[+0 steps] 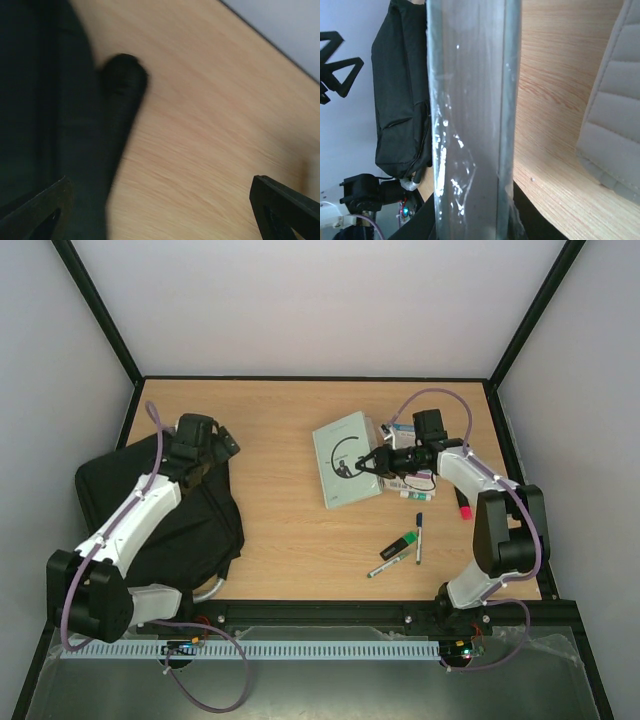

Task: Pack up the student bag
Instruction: Move the student bag to the center of the board.

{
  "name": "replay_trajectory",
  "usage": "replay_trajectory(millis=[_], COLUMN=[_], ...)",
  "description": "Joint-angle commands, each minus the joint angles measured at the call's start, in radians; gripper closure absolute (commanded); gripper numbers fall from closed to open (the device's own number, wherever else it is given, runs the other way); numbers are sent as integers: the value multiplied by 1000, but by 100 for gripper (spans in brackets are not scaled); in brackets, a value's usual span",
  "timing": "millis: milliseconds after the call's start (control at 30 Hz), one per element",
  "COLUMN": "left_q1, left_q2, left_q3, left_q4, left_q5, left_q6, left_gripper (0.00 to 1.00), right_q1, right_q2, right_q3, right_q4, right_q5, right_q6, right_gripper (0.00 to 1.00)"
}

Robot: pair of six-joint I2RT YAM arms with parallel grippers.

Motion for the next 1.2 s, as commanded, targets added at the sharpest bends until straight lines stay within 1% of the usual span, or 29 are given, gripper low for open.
replay_trajectory(millis=[0,67,200,300,400,533,667,767,900,1067,1167], left_q1=[33,45,67,107,146,160,154,134,59,-63,-114], left_q2=[11,26,55,85,99,127,229,279,339,447,503], left_q3=[27,27,7,-22,-66,-114,-113,-133,-146,-55,11], left_q4=[-213,-255,-275,-267,-228,-132,-56,32,149,187,204], left_q5=[-299,-381,-484,-494,-449,-383,-248,-122,4,51,76], left_q6=[31,-4,-6,-11,-21,-17,9,-11,-29,-21,-21], left_gripper=[1,0,1,1,1,0,0,1,1,2,3], right_q1=[6,6,5,5,5,3,-5,-14,-30,-49,-57], right_q2=[-56,-58,-59,-58,-62,-67,-67,-67,-69,-72,-69], right_q3=[8,6,5,6,6,4,4,4,2,0,0], right_q4=[85,85,82,78,74,71,70,69,68,71,69], right_q5=[-52,-51,-55,-62,-63,-64,-66,-66,-71,-72,-72], right_q6=[-48,-50,-52,-53,-56,-58,-59,-59,-57,-54,-53], right_gripper=[99,99,99,99,99,99,99,99,99,99,99])
